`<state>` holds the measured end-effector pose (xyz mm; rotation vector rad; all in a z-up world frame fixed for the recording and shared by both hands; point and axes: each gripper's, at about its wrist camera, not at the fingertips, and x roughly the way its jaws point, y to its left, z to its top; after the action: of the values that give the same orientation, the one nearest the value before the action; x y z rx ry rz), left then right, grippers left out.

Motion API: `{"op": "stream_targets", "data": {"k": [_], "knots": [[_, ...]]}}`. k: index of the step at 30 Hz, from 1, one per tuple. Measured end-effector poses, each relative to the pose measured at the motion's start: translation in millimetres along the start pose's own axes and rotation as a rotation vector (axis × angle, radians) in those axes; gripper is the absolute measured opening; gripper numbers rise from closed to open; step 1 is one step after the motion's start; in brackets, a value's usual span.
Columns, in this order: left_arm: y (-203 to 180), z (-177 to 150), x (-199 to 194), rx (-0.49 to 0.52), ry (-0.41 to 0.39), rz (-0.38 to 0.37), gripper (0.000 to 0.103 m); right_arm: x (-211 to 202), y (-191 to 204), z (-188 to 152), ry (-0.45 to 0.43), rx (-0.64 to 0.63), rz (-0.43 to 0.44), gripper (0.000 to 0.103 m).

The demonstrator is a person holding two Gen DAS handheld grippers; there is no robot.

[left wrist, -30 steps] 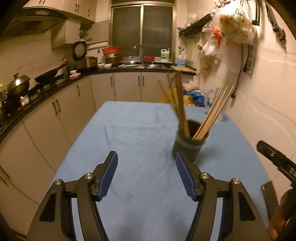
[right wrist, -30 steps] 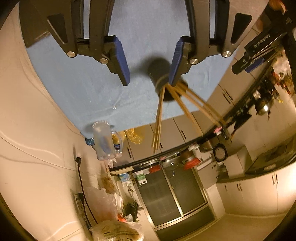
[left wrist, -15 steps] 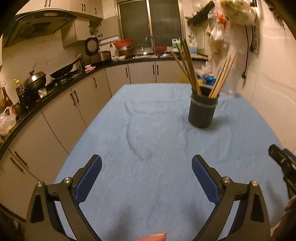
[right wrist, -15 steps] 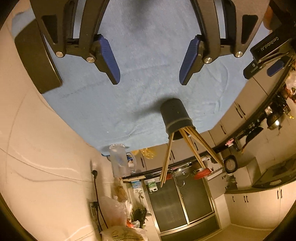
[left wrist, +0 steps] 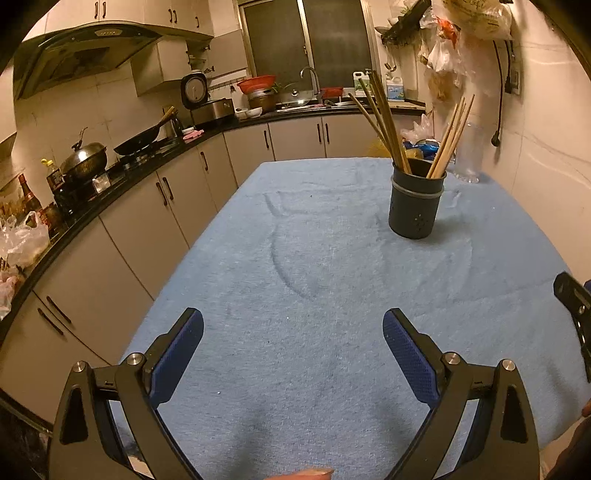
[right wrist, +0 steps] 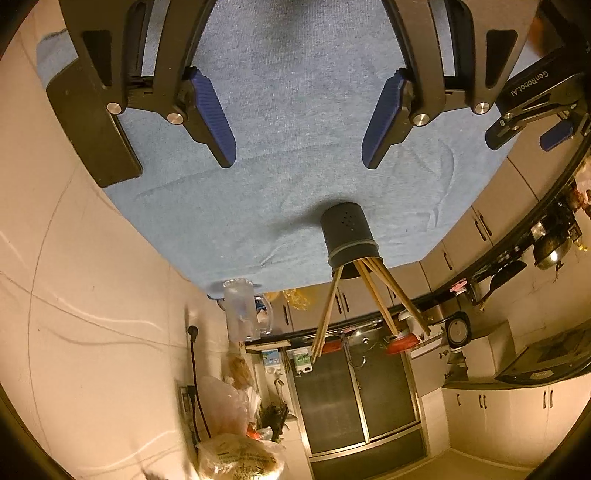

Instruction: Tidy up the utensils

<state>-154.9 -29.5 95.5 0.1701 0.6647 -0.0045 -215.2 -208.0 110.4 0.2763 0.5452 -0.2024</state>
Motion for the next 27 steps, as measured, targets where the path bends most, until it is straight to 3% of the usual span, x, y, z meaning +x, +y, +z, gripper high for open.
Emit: {"op": "stream_targets", "data": {"k": [27], "knots": [[1,-7,2,0.001,-0.002,0.005,0.097,6,13,-6,0.022,-0.057,-0.001,0.078]]}}
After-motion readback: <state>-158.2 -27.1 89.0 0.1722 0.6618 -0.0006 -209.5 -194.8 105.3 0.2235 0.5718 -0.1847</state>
